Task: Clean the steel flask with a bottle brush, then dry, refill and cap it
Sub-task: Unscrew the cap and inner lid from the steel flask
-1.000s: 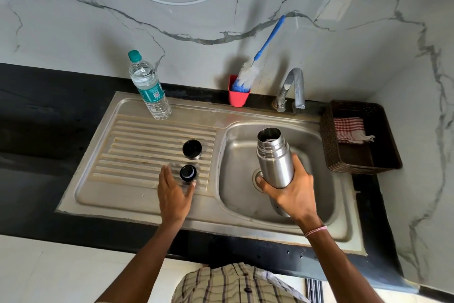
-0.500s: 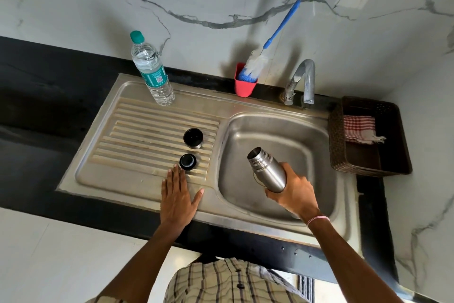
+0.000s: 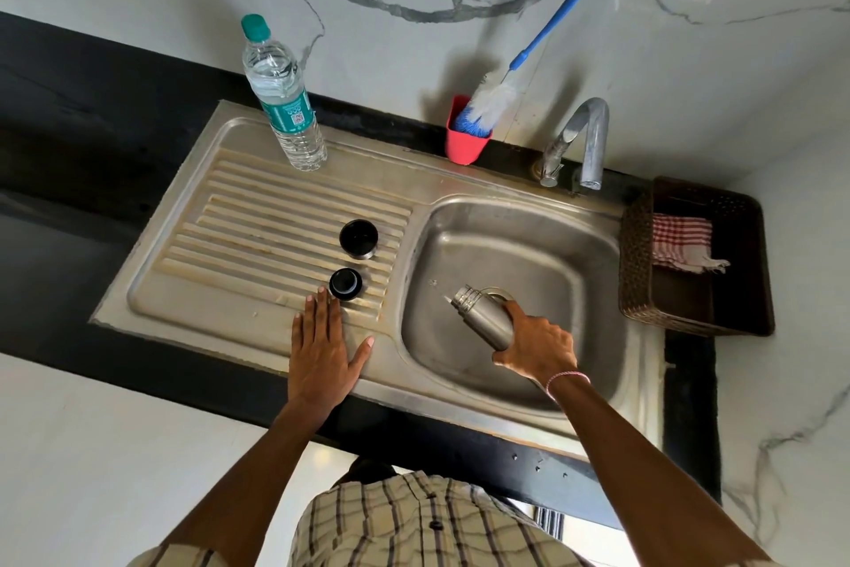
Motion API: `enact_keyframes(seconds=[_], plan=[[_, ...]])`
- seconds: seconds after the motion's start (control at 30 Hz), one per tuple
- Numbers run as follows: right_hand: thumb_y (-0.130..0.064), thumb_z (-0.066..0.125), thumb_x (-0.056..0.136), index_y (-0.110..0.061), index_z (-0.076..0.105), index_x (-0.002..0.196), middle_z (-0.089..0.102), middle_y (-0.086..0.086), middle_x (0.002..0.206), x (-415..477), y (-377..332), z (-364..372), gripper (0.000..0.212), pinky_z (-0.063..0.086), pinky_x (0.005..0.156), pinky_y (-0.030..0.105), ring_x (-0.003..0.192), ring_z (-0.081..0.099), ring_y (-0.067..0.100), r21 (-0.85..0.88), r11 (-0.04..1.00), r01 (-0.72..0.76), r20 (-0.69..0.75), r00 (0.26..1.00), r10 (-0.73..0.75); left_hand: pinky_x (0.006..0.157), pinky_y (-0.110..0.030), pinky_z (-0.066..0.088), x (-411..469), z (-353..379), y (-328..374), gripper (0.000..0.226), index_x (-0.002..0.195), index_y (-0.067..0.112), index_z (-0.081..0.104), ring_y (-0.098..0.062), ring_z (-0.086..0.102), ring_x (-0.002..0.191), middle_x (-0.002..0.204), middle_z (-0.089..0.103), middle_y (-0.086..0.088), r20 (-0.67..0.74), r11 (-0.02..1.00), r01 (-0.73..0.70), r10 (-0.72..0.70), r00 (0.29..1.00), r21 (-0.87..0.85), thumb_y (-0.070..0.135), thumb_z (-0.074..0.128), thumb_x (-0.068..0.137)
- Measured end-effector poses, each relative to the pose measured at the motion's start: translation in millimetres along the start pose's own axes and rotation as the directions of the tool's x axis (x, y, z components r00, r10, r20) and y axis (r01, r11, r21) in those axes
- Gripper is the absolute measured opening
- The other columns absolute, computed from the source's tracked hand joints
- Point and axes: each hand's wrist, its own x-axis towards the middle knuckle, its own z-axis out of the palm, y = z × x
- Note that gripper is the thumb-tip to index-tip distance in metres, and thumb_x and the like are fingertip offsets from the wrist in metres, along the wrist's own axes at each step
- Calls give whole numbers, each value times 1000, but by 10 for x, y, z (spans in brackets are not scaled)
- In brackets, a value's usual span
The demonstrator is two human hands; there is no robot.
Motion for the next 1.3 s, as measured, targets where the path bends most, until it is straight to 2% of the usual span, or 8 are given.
enact_keyframes(seconds=[0.17, 0.33, 0.6, 0.7, 0.83, 1.07, 1.2, 1.3], plan=[[-57, 74, 62, -47, 27, 144, 72, 6, 106, 67, -18, -54, 95, 57, 83, 43, 94, 70, 33, -22, 1000, 4, -7, 1000, -4, 129, -53, 13, 4, -9, 3, 99, 165, 5, 1, -33, 0, 161, 173, 1, -17, 5, 1000, 3, -3, 1000, -6, 73, 29, 98], [-55, 73, 64, -40, 34, 138, 70, 4, 104, 109, -46, -188, 85, 56, 79, 42, 91, 69, 31, -55, 998, 5, -13, 1000, -6, 128, -54, 15, -3, -18, -2, 98, 165, 6, 2, -35, 2, 160, 173, 3, -18, 9, 1000, -9, 9, 1000, -2, 73, 28, 98], [-56, 80, 65, -34, 41, 134, 69, 4, 101, 209, -64, -362, 82, 57, 82, 46, 89, 68, 30, -130, 991, -19, -11, 1000, 18, 129, -53, 14, -9, -33, -8, 99, 165, 6, 2, -35, 1, 160, 173, 2, -18, 24, 1000, -14, 14, 1000, -2, 74, 25, 98], [-54, 80, 70, -31, 41, 133, 67, 2, 99, 225, -92, -457, 78, 57, 79, 41, 88, 67, 27, -213, 977, -20, 15, 1000, 24, 129, -53, 13, -13, -34, -4, 99, 165, 6, 1, -35, 1, 160, 173, 1, -18, 23, 1000, -20, 20, 1000, -10, 74, 25, 98], [-53, 78, 74, -30, 44, 134, 68, 1, 104, 227, -179, -571, 72, 46, 70, 35, 92, 69, 26, -296, 955, -1, 6, 1000, 3, 129, -54, 14, -4, -30, -5, 100, 165, 5, 2, -35, 1, 160, 173, 1, -18, 36, 1000, -16, 16, 999, 1, 74, 26, 98], [-49, 74, 81, -27, 51, 134, 68, -1, 105, 211, -413, -822, 62, 49, 72, 32, 96, 68, 24, -492, 870, 39, 14, 999, -37, 129, -53, 10, 13, -9, -12, 99, 164, 5, -3, -35, -5, 160, 173, -6, -18, 81, 1000, -3, 1, 997, 18, 75, 19, 98], [-47, 72, 82, -27, 58, 128, 69, 0, 108, 176, -555, -957, 52, 55, 85, 39, 98, 69, 26, -589, 808, 25, -1, 999, -32, 129, -53, 9, 23, -10, -18, 100, 164, 5, -3, -35, -5, 160, 173, -7, -17, 85, 1000, -5, 4, 996, 13, 76, 19, 97], [-43, 65, 89, -27, 65, 122, 70, -1, 104, 126, -611, -1032, 36, 49, 77, 34, 95, 68, 24, -650, 760, 18, -34, 998, -53, 129, -54, 11, 29, -7, -20, 101, 164, 3, 0, -35, -2, 159, 172, -4, -18, 79, 1000, -10, 9, 997, 7, 75, 21, 97]])
